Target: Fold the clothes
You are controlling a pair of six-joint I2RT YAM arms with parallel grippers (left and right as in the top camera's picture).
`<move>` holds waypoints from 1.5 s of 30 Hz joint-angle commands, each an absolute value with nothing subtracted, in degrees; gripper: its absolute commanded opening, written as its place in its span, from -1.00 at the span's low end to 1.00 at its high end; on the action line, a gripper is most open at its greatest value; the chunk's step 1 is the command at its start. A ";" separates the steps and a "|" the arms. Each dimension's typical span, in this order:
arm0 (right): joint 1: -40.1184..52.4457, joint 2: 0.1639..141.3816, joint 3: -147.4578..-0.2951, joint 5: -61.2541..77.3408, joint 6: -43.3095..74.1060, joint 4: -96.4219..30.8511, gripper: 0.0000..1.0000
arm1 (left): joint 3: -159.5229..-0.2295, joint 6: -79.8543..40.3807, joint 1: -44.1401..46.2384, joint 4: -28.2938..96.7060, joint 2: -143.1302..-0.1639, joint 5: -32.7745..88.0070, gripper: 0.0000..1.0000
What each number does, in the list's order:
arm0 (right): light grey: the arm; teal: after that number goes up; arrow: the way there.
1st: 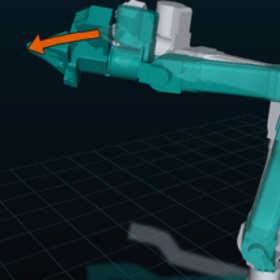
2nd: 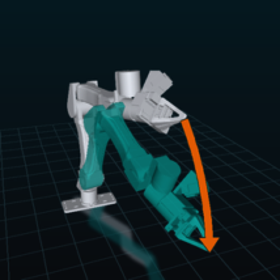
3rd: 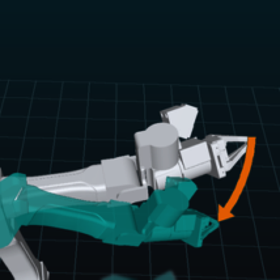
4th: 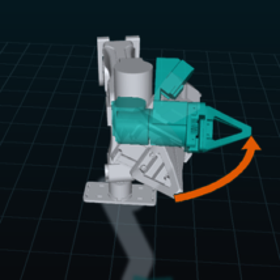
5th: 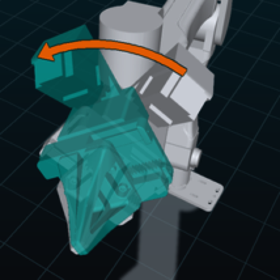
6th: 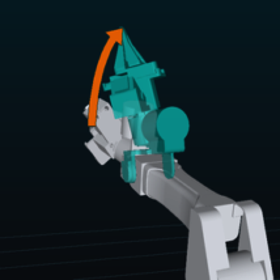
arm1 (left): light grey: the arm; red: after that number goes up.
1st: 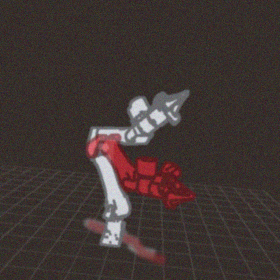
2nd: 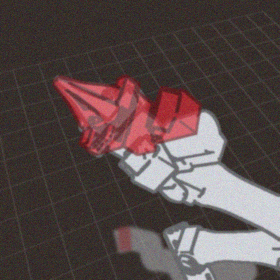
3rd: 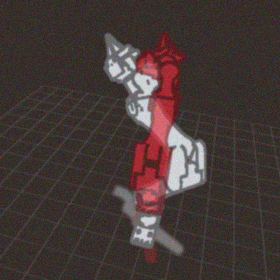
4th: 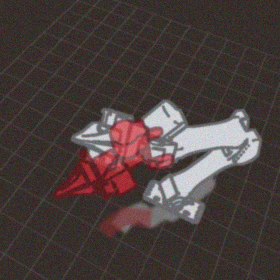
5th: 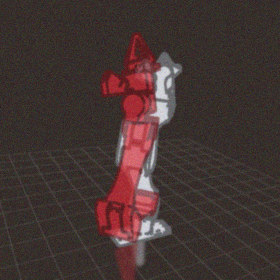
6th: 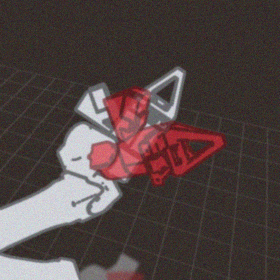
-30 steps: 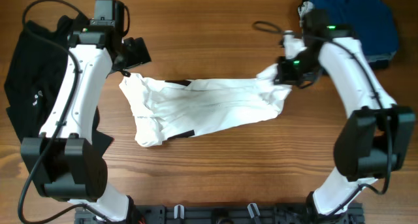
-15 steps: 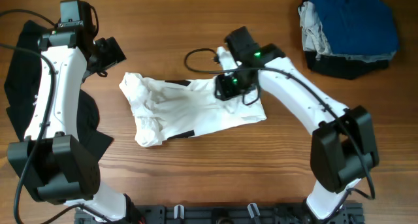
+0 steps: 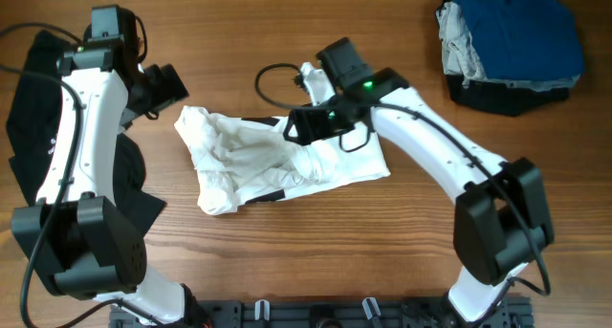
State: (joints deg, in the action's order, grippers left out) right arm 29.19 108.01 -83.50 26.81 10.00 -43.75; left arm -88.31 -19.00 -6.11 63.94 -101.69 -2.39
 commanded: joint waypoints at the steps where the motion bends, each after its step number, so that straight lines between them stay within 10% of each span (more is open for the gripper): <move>1: 22.92 102.37 -86.02 28.36 6.72 -45.87 0.87 | -82.67 -11.75 -6.13 64.12 -102.19 9.50 1.00; 24: 14.39 101.03 -85.86 26.59 1.52 -50.68 0.99 | -47.64 -6.02 -6.11 35.29 -102.21 23.57 0.99; 39: 14.39 101.03 -85.52 22.15 3.64 -51.86 0.89 | -45.71 -19.25 0.51 32.32 -102.19 10.81 -0.92; 40: 14.39 101.03 -84.88 21.98 3.64 -51.92 0.83 | -45.89 -20.62 0.51 32.34 -101.97 9.85 -0.92; 45: 14.41 101.80 -81.41 23.09 4.69 -51.68 -0.68 | -51.62 -21.39 -2.83 37.65 -98.83 9.34 -0.92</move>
State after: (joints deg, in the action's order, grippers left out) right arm 14.20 101.67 -84.27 23.07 3.60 -51.83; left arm -49.80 -18.13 -0.45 33.36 -98.24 17.56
